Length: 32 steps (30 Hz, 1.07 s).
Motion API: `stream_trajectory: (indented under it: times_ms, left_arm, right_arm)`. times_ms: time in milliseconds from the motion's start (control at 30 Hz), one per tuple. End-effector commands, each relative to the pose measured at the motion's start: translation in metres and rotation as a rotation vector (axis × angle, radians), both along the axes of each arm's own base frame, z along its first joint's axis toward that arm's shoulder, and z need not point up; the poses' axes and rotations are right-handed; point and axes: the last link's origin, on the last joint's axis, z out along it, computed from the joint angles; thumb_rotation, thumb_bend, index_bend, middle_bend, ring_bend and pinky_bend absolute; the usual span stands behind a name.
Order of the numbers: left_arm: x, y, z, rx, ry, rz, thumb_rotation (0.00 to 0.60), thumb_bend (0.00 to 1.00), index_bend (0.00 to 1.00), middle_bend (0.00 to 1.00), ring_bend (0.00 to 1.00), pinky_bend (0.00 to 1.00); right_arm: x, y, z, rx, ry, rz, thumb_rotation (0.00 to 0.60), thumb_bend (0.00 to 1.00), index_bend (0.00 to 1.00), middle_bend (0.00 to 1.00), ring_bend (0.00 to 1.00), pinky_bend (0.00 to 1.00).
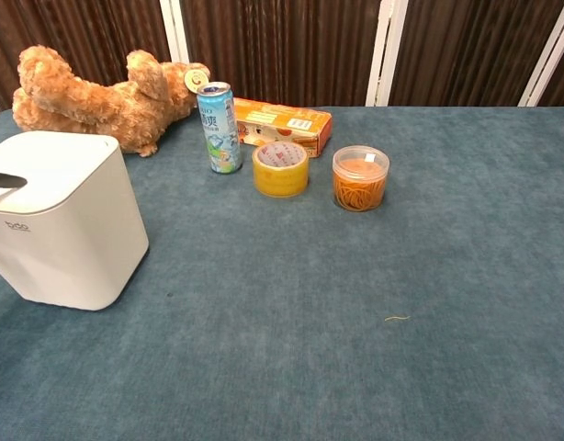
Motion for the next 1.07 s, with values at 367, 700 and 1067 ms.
stream_trajectory:
  times_ms: [367, 700, 1067]
  left_arm:
    - [0.019, -0.001, 0.049, 0.334, -0.177, -0.218, 0.6, 0.45, 0.0, 0.8, 0.86, 0.98]
    - [-0.042, -0.036, 0.07, 0.219, -0.014, 0.079, 0.6, 0.45, 0.06, 0.0, 0.0, 0.0]
    - [-0.049, -0.031, 0.081, 0.257, -0.022, 0.105, 0.6, 0.44, 0.03, 0.0, 0.0, 0.0]
  right_arm:
    - [0.0, 0.002, 0.0, 0.01, -0.008, -0.007, 0.6, 0.11, 0.0, 0.0, 0.0, 0.0]
    - [-0.004, 0.0, -0.015, 0.092, 0.062, -0.073, 0.6, 0.11, 0.0, 0.0, 0.0, 0.0]
    - [-0.003, -0.001, -0.025, 0.113, 0.1, -0.074, 0.6, 0.11, 0.0, 0.0, 0.0, 0.0]
